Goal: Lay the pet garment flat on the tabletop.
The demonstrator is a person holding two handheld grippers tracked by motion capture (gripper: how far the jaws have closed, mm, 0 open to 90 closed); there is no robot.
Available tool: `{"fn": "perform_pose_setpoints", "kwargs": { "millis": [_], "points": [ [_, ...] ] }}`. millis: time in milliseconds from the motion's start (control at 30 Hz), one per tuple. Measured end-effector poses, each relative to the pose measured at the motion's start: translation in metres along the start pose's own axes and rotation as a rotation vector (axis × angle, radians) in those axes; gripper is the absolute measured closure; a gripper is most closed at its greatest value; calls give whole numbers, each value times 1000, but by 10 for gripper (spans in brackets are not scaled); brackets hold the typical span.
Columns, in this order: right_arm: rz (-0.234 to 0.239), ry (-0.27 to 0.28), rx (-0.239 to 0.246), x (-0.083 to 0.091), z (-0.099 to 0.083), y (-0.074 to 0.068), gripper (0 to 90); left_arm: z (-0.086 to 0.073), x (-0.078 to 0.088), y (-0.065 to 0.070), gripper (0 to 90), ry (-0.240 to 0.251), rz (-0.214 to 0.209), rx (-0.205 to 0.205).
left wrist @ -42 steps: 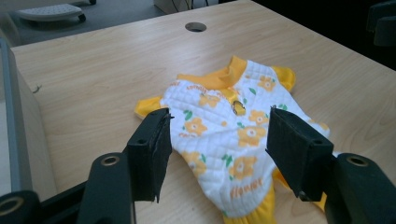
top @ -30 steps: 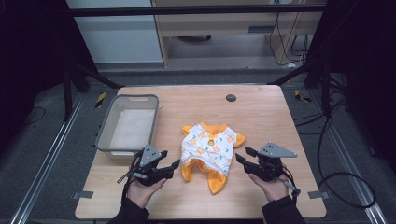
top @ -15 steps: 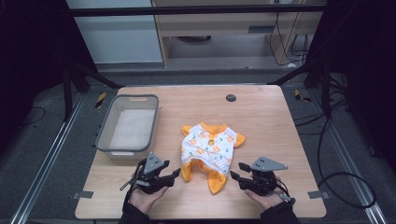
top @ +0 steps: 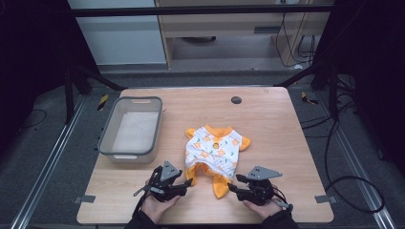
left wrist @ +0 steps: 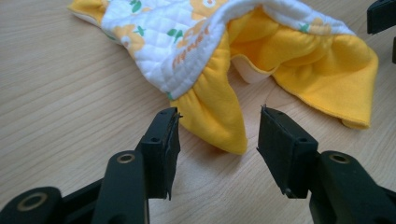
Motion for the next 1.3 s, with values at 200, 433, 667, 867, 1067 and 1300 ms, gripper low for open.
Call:
{"fn": "perform_pose_setpoints", "kwargs": {
  "millis": [200, 433, 667, 867, 1067, 1300],
  "points": [
    [10, -37, 15, -11, -4, -5, 553, -3, -14, 1, 511, -36, 12, -12],
    [30, -78, 12, -14, -7, -6, 764, -5, -18, -2, 697, -64, 0, 19],
    [19, -99, 29, -10, -6, -2, 841, -2, -12, -2, 822, -64, -23, 28],
    [-4, -52, 34, 9, 5, 10, 842, 10, 7, 2, 825, -18, -59, 23],
    [-17, -31, 36, 30, 14, 27, 840, 20, 29, 9, 824, 5, -100, 6],
    [-21, -15, 47, 37, 25, 34, 834, 29, 34, 7, 821, 2, -98, -17]
  ]
}}
Point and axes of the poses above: each handheld gripper's, and its own axes: x roughly backward along the jaws, z roughly out of its top, y roughly to its right, the point moved 8 cm from there along -x, roughly forward along the jaws, and after that the axes turned 8 degrees about -z, right-handed, at the moved point
